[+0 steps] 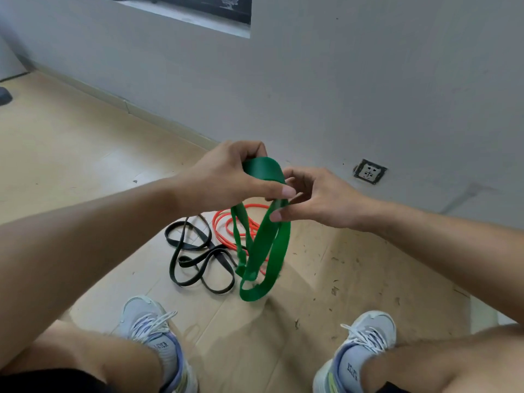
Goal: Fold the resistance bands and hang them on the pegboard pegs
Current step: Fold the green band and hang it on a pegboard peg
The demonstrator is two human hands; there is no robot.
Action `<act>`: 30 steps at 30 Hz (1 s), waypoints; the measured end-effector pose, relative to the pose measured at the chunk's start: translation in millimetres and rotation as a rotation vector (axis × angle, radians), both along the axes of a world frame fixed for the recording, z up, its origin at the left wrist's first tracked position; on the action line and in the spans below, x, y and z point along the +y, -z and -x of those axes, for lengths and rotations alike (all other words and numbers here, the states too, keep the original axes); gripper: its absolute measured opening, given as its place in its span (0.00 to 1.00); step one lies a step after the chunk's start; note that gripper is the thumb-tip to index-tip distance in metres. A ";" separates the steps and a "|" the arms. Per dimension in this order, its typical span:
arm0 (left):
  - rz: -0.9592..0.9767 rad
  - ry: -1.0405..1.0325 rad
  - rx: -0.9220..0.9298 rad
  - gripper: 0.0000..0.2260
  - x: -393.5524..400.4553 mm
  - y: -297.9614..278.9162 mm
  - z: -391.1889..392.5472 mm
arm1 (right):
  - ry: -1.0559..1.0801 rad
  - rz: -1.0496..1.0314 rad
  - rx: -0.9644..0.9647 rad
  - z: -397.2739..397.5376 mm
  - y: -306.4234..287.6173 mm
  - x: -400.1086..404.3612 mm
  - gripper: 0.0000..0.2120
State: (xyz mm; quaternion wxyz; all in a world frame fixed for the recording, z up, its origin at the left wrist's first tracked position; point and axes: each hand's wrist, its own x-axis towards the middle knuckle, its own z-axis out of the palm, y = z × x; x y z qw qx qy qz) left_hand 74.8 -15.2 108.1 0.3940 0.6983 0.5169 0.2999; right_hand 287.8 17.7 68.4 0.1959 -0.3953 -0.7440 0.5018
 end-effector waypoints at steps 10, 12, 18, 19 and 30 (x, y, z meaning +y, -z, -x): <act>-0.062 -0.199 -0.406 0.20 1.0 -13.5 -2.3 | -0.051 0.110 -0.522 -15.7 89.9 24.4 0.17; -0.071 -0.219 -0.478 0.19 3.2 -15.4 -0.1 | -0.030 0.205 -0.559 -19.9 103.9 24.7 0.15; -0.032 -0.225 -0.635 0.18 9.4 -17.4 4.7 | 0.141 0.348 -0.467 -14.1 125.4 26.7 0.14; -0.025 -0.228 -0.648 0.18 10.1 -17.1 4.4 | 0.171 0.361 -0.469 -12.5 128.0 27.3 0.12; -0.060 -0.289 -0.712 0.15 12.3 -26.9 7.4 | 0.250 0.506 -0.415 4.1 130.3 18.1 0.35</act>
